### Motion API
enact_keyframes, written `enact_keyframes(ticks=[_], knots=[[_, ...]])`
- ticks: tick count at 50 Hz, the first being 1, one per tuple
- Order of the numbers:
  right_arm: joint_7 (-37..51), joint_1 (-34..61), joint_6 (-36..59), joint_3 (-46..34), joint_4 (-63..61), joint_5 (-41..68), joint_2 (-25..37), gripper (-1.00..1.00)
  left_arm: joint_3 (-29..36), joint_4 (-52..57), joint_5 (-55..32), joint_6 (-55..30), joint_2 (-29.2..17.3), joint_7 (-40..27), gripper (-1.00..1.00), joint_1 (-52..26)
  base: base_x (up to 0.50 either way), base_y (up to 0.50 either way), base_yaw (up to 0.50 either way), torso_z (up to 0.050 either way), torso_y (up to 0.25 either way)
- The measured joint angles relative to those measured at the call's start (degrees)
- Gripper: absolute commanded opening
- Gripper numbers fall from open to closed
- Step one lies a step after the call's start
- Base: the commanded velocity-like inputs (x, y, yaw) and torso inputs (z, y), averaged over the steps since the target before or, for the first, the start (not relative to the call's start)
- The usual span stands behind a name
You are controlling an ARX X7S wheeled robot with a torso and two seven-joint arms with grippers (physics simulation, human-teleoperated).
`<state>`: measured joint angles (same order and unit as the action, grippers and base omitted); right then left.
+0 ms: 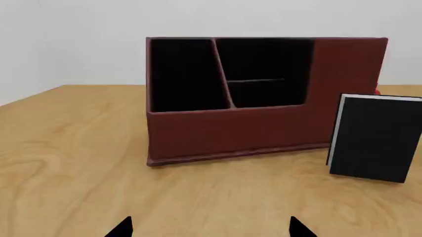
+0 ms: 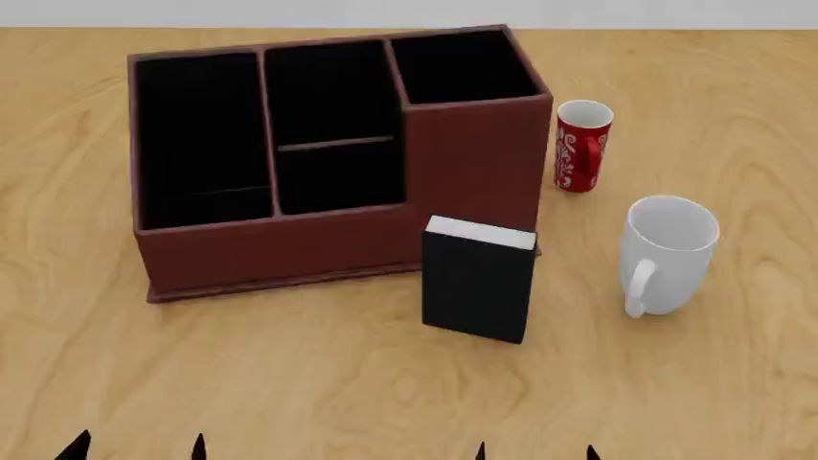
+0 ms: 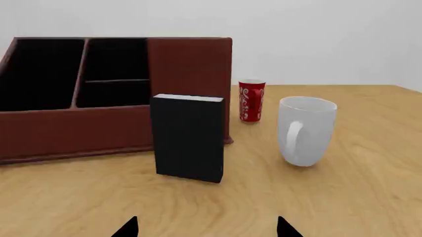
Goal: Pick up the book and place it in the right compartment of the caddy.
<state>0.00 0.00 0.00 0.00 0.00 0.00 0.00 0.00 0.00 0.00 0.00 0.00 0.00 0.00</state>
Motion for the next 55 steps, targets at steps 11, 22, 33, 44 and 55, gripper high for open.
enact_keyframes(ticks=[11,22,33,44,55], knots=[[2.43,1.23,0.03,-1.97,2.21,-0.44,1.08,1.00,1.52,-0.91,-1.85,2.79,-1.41,0.17,1.00,0.11,0.00,0.00,0.00,0.027,0.000],[4.29,4.36,13.04,-4.71,-13.80,-4.08,3.01,1.00,2.38,9.63,-5.83,-2.76,-3.59,-0.23,1.00,-0.99,0.00,0.00,0.00,0.050,0.000],[2.75,10.90,29.21,-4.80,-33.14,-5.08,4.85,1.00,1.51,24.49,-10.02,-15.29,-5.64,-2.85,1.00,-8.03,0.00,0.00,0.00,0.050,0.000],[2.04,11.70,32.87,-5.29,-39.55,-4.62,6.53,1.00,2.42,29.15,-10.16,-17.88,-7.46,-3.89,1.00,-10.04,0.27,-0.11,0.00,0.050,0.000],[2.38,10.56,32.98,-6.37,-42.30,-5.33,8.20,1.00,2.31,31.20,-12.07,-18.82,-8.19,-4.24,1.00,-10.40,0.49,-0.08,0.00,0.004,0.000]])
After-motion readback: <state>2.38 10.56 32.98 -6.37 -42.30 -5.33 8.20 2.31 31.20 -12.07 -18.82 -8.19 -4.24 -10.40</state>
